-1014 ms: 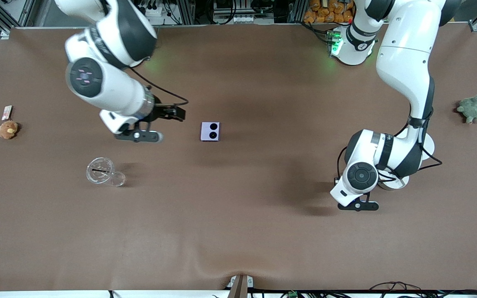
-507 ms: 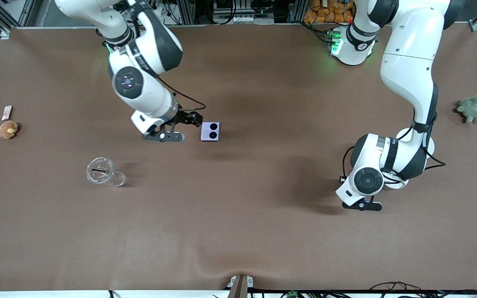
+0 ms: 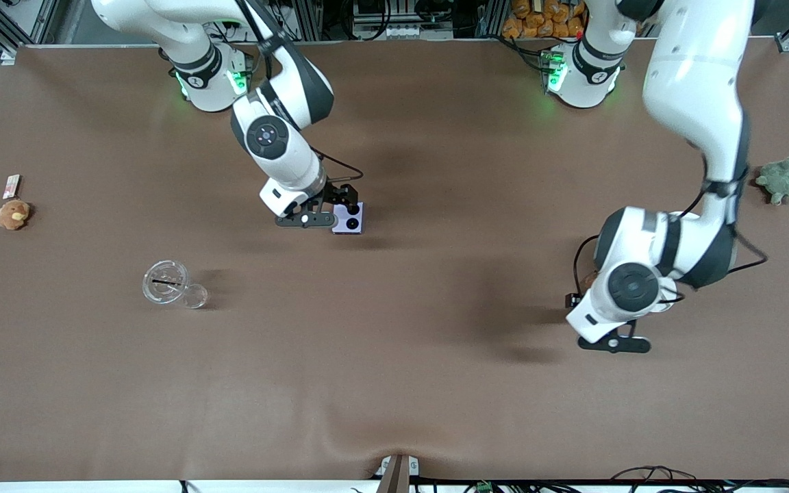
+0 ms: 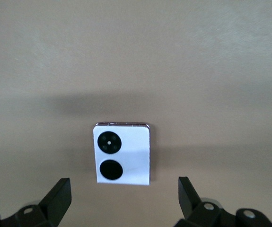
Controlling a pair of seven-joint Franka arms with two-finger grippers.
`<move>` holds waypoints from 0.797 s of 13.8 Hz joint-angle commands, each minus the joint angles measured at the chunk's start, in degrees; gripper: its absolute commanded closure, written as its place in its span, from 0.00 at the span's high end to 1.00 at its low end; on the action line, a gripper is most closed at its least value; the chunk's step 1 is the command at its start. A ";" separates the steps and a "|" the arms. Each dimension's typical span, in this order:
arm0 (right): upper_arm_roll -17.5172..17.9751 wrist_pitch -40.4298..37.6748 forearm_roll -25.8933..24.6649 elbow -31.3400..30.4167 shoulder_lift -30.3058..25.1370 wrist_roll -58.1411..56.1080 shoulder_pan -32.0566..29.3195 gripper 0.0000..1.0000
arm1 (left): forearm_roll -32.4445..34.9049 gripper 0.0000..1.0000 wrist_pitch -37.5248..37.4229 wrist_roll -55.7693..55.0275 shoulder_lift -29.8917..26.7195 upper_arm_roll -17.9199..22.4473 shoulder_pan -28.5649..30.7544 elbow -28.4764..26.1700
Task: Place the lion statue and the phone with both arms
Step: 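Release the lion beside the lamp while the right gripper grasps the phone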
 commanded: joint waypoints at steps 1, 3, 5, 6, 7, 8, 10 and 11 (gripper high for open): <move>-0.39 4.97 -0.91 -0.22 3.71 0.83 1.87 1.00 | -4.84 1.00 -2.81 0.73 -9.85 -0.59 0.58 -1.54; -0.39 6.73 -0.91 -0.04 5.57 0.91 2.75 1.00 | -6.43 1.00 -8.66 1.43 -15.31 -0.59 0.93 -1.71; -0.39 6.92 -0.91 -0.13 6.27 0.91 3.19 1.00 | -9.67 1.00 -14.47 1.70 -20.84 -0.59 1.37 -2.41; -0.39 7.00 -0.82 -0.04 6.89 1.09 3.19 1.00 | -10.30 1.00 -17.20 1.96 -23.22 -0.59 1.81 -3.02; -0.39 7.61 -0.82 0.22 7.33 3.18 3.28 1.00 | -10.31 1.00 -18.62 2.31 -25.59 -0.51 1.90 -3.46; -0.39 8.32 -0.82 0.22 7.59 4.33 3.63 1.00 | -10.31 1.00 -20.28 3.01 -27.62 -0.59 2.34 -3.56; -0.39 8.59 -0.82 0.22 8.30 4.43 3.81 1.00 | -10.31 1.00 -22.58 6.52 -30.78 -0.94 4.53 -4.25; -0.39 8.67 -0.82 0.22 8.30 4.86 3.98 1.00 | -10.31 1.00 -23.54 8.53 -32.63 -1.03 6.19 -4.61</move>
